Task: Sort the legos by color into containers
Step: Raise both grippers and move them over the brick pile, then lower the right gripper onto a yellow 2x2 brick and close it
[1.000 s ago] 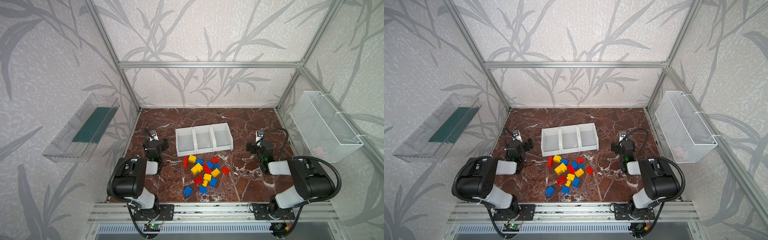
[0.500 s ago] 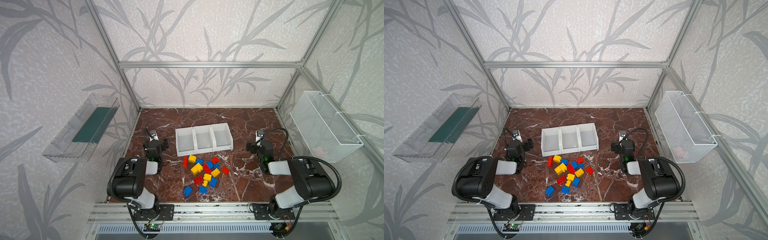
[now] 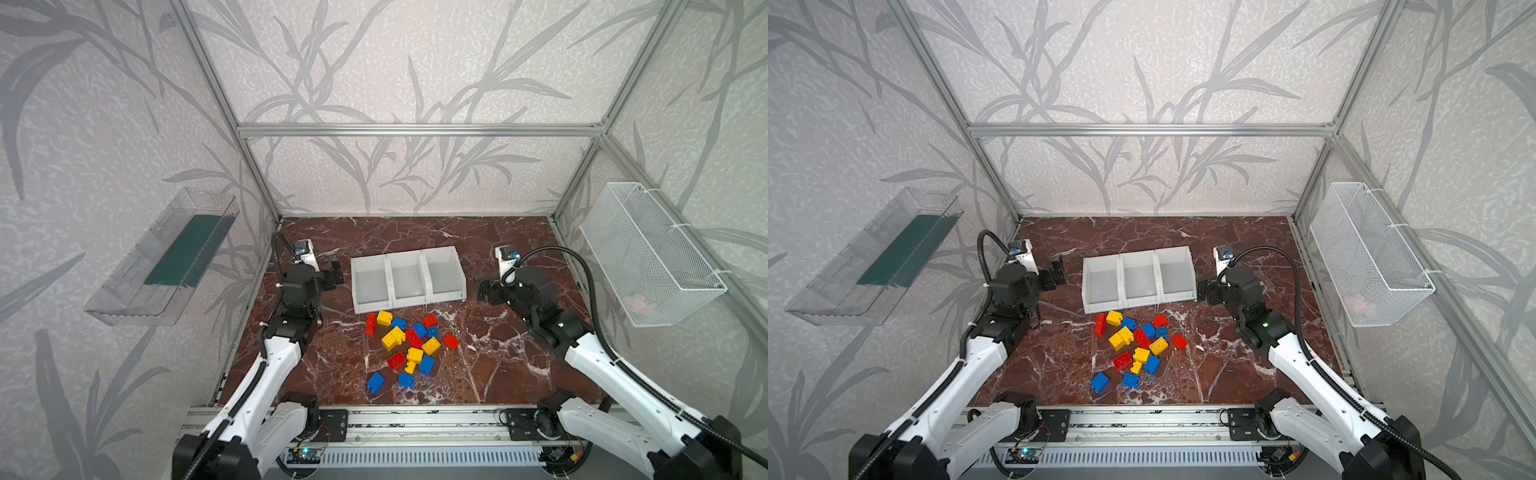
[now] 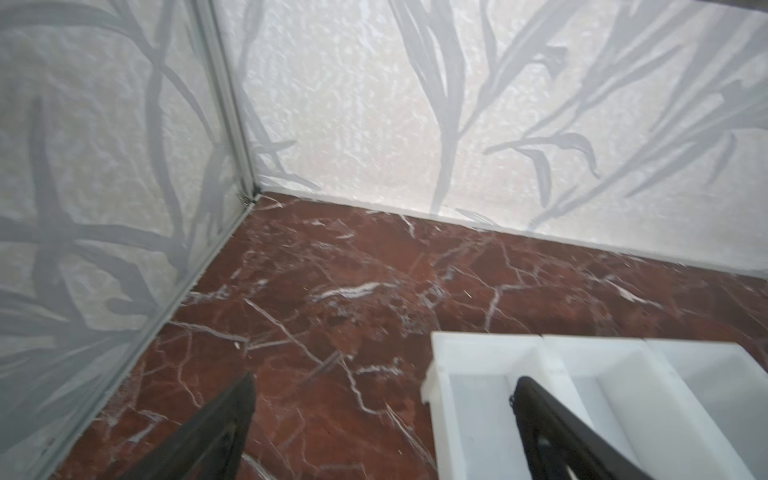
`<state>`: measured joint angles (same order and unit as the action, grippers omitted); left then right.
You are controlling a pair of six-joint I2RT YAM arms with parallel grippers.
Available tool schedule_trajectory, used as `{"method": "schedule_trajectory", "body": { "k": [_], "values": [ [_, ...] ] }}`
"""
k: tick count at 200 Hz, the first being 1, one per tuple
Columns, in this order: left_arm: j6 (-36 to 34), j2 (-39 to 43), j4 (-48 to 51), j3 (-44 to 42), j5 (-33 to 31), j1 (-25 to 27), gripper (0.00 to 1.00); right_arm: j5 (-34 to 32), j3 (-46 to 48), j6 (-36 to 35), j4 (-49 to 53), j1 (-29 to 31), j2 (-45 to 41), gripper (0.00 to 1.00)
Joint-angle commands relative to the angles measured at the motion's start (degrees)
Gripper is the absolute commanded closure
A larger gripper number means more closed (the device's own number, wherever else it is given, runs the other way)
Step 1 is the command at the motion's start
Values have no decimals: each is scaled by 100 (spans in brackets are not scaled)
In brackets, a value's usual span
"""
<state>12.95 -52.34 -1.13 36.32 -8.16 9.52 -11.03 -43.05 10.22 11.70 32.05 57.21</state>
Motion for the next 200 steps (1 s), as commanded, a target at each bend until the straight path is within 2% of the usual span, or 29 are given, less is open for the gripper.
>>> {"method": "schedule_trajectory", "body": {
  "k": [1,22,84,111,148,200],
  "values": [
    [568,420,1606,-164,373,182,1,-143,-142,1049,2001,779,375,1],
    [801,813,1961,-370,532,366,1,-295,-160,1668,2196,1523,666,1],
    [1286,1070,1949,-835,740,700,1,-488,-923,2953,2321,2813,2429,6],
    [1349,1007,1906,-889,825,760,1,-485,-1349,3320,2297,3005,3069,8],
    [1412,998,1829,-968,891,823,1,-839,-1821,3669,2586,3070,3685,9],
    [1454,854,1730,-1004,963,862,1,-903,-2013,3775,2750,3070,4026,9]
  ]
}}
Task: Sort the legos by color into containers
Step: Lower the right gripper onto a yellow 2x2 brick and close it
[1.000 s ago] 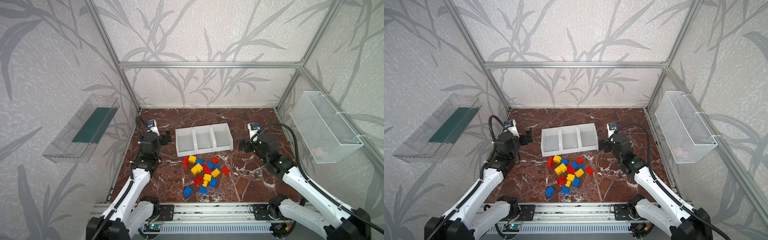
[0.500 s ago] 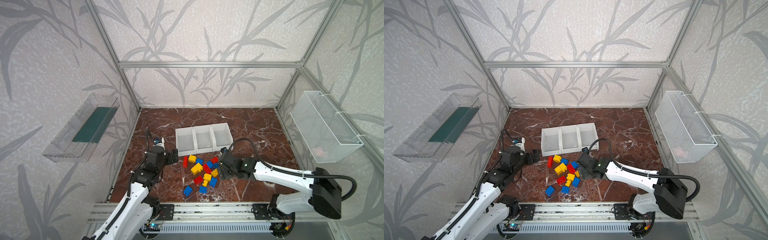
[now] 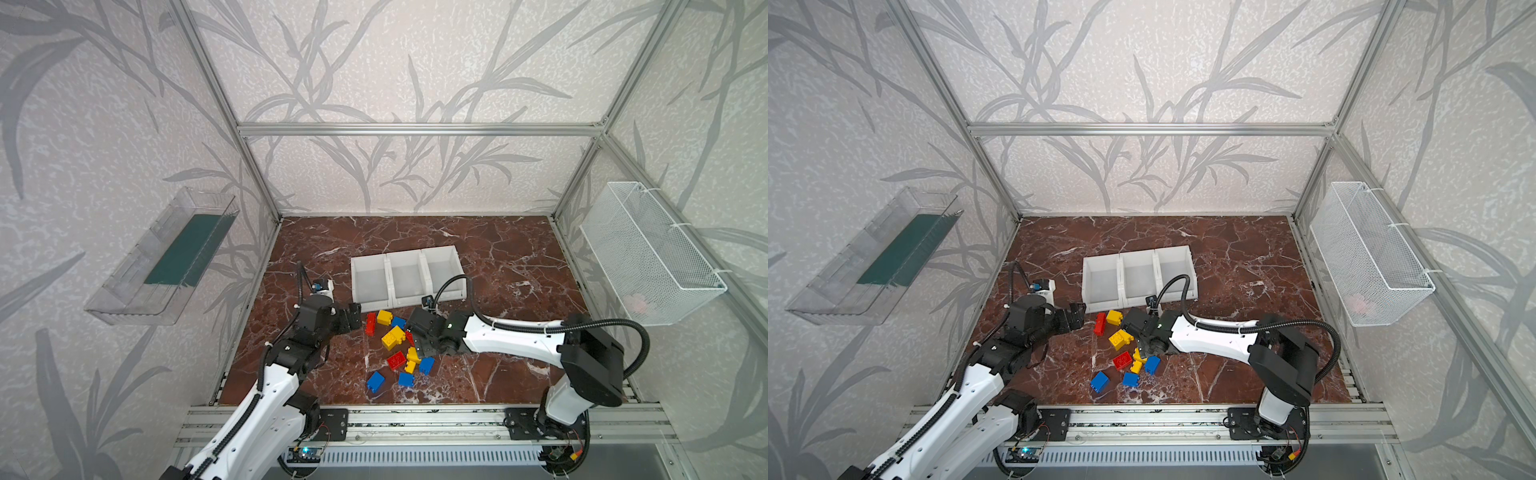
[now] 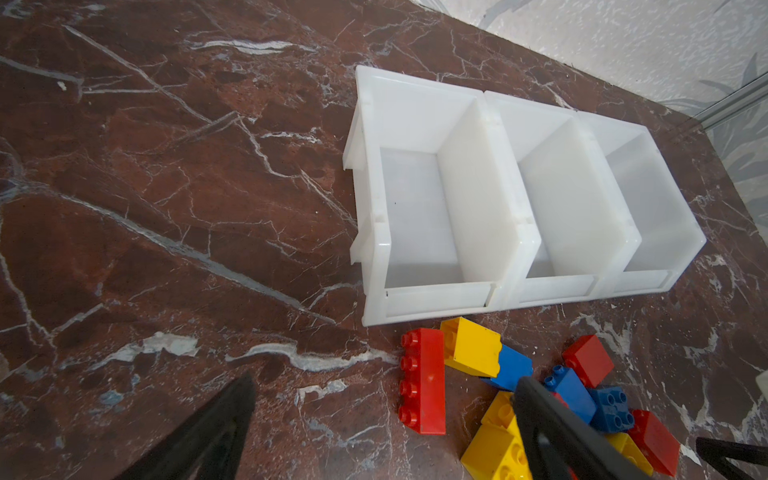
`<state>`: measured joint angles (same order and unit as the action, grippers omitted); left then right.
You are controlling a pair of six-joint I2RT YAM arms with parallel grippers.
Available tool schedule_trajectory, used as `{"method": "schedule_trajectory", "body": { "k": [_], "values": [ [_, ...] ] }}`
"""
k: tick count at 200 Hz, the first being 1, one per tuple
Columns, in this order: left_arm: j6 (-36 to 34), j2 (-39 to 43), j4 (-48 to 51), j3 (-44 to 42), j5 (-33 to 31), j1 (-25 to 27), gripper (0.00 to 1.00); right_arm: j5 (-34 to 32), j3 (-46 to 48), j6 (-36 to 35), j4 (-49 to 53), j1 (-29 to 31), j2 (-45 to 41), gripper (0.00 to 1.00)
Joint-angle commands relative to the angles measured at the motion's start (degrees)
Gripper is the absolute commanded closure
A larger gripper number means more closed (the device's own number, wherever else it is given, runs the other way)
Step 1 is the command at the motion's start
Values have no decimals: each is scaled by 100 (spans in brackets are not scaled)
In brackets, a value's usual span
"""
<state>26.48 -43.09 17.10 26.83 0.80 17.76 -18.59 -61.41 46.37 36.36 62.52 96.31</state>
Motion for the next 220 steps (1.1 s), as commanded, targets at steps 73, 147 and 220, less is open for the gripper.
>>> {"method": "schedule_trajectory", "body": {
  "k": [73,147,220],
  "values": [
    [127,-252,-148,-55,148,42,1,126,-185,143,72,-45,449,9],
    [173,-244,-146,-97,122,43,1,17,244,354,159,-225,185,11],
    [206,-243,-146,-117,107,70,1,384,547,-558,-432,-355,-140,22]
  ]
}}
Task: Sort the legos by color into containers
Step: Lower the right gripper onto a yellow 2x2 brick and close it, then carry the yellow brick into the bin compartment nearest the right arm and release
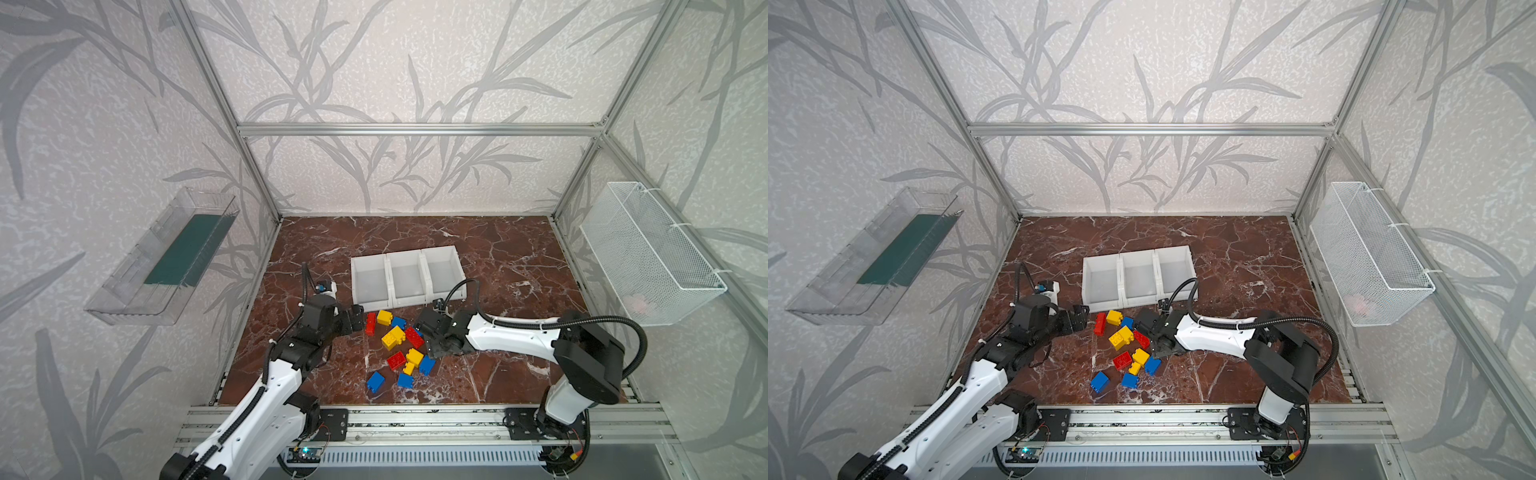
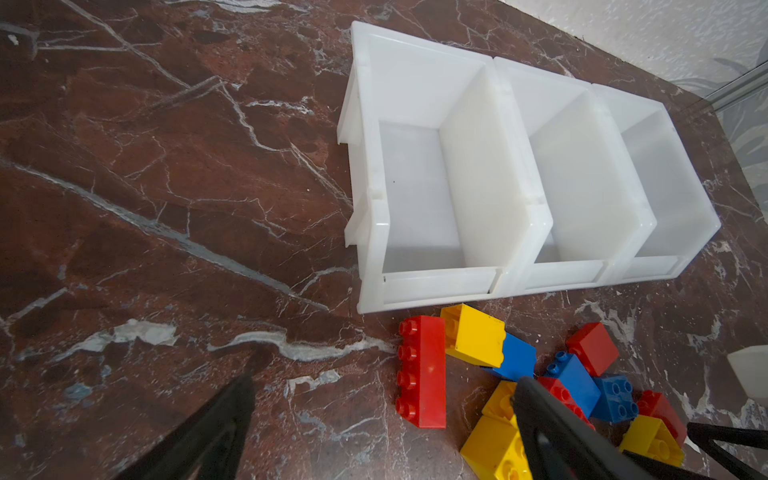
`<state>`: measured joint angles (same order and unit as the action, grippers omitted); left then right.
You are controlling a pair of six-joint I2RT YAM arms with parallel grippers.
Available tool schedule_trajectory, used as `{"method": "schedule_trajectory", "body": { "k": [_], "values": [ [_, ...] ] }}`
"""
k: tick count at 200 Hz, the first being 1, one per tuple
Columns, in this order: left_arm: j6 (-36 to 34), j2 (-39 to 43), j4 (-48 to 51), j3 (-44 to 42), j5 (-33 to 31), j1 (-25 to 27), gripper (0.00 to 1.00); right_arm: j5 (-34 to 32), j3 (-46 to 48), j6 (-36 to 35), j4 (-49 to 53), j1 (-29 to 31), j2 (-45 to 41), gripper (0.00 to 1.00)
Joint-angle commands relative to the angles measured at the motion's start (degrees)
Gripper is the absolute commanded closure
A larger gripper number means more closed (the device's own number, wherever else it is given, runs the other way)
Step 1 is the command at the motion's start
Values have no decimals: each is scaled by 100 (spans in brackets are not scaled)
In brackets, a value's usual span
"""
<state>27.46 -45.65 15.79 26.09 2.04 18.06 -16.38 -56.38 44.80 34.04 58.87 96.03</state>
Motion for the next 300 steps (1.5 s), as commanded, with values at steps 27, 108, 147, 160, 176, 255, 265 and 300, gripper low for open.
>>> {"method": "schedule_trajectory", "body": {
  "k": [27,108,147,160,176,255,265,300],
  "values": [
    [125,34,-2,-51,-40,56,1,232,40,-549,-205,10,-62,32],
    [185,54,23,-67,-55,75,1,306,-17,-742,-91,76,21,50],
    [188,48,47,-64,-107,83,1,216,-142,-755,154,133,-50,54],
    [193,52,49,-69,-108,83,1,172,-184,-789,189,131,-171,54],
    [205,47,60,-66,-123,83,1,102,-288,-876,293,111,-322,54],
    [241,25,7,-95,-127,83,1,270,-1350,-2202,271,-1286,-465,55],
    [235,12,3,-86,-125,83,1,353,-1554,-2318,237,-1561,-342,55],
    [231,21,4,-78,-109,83,1,682,-2179,-2538,10,-2295,143,55]
  ]
}}
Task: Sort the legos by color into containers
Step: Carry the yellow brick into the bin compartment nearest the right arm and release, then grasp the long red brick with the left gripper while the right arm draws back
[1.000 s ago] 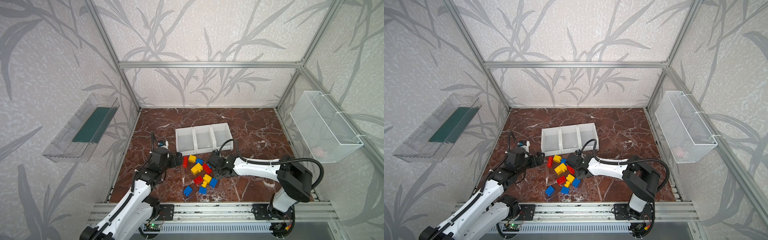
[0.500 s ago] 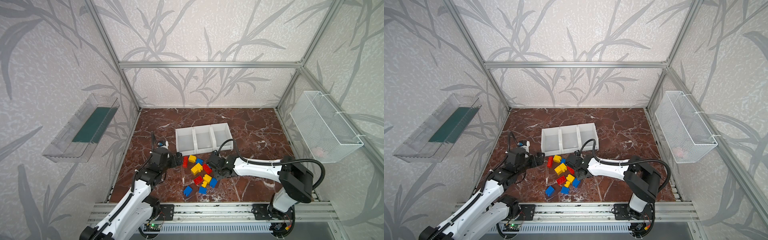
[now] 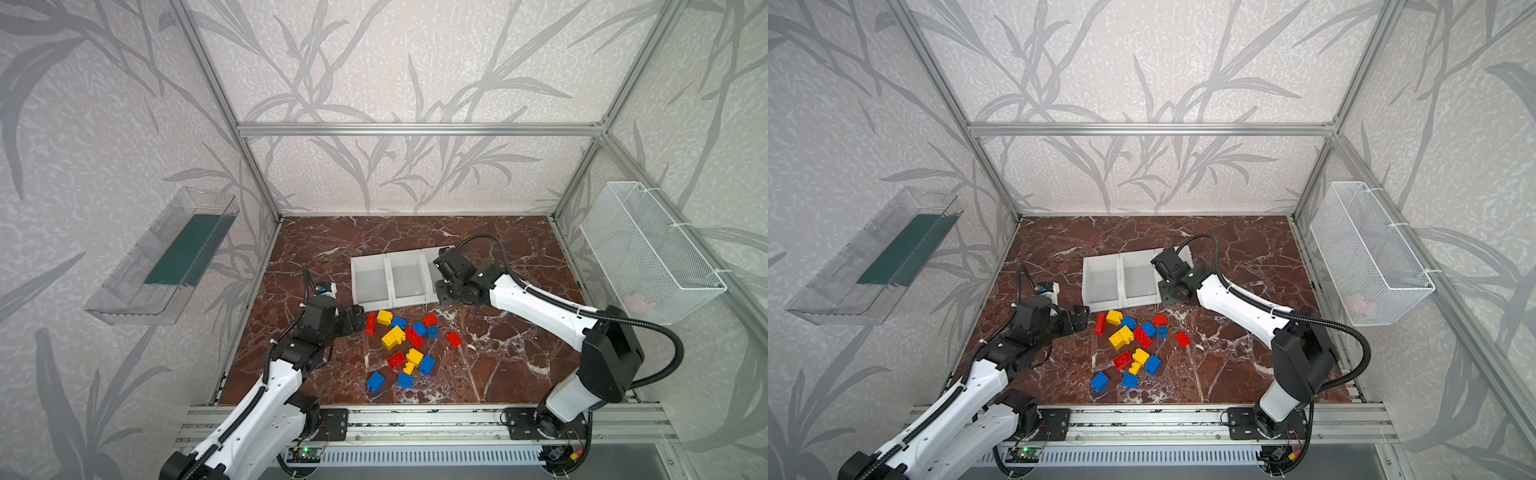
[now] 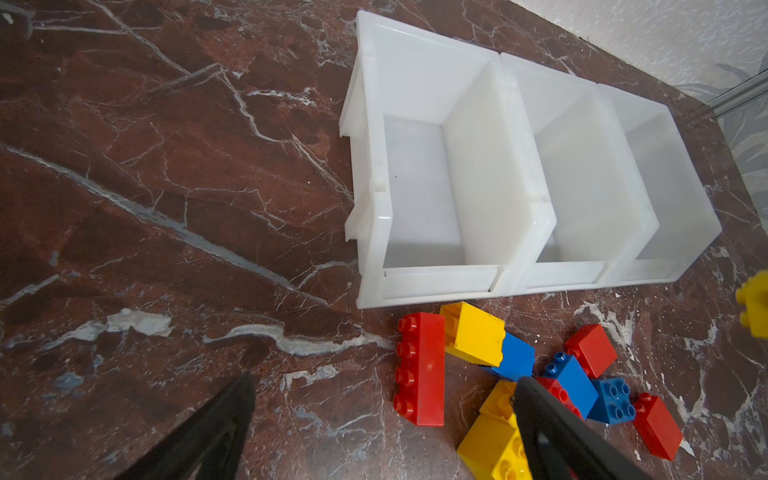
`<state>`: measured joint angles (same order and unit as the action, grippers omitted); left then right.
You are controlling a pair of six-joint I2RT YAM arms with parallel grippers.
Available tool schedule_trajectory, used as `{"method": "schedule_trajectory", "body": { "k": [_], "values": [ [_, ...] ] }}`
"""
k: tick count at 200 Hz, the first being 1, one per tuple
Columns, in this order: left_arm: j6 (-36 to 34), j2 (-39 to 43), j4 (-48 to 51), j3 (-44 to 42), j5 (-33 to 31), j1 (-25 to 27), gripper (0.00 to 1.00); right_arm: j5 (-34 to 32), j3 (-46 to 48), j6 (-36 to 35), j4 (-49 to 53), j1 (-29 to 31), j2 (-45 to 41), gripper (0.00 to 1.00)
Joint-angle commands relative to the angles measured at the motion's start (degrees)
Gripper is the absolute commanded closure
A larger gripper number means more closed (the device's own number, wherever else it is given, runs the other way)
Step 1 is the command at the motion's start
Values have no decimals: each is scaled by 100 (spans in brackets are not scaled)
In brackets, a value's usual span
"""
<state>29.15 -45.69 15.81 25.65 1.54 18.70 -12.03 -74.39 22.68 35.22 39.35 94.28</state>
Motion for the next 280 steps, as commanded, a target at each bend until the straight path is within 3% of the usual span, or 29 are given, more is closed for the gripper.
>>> {"method": "schedule_trajectory", "body": {
  "k": [1,40,74,121,209,280],
  "values": [
    [64,25,1,-38,-54,24,1,251,-403,-334,-110,-355,318,55],
    [55,42,32,-25,-25,29,1,402,-1112,-487,100,-650,1055,52],
    [93,105,63,-60,-22,36,1,403,-1132,-450,94,-659,1062,30],
    [94,89,62,-58,21,46,1,424,-899,-405,81,-665,688,23],
    [107,-86,318,-5,4,397,7,822,1119,-38,-58,-612,-1281,22],
    [8,-1022,-127,-8,324,646,19,670,2482,779,174,-355,-2733,22]
  ]
}}
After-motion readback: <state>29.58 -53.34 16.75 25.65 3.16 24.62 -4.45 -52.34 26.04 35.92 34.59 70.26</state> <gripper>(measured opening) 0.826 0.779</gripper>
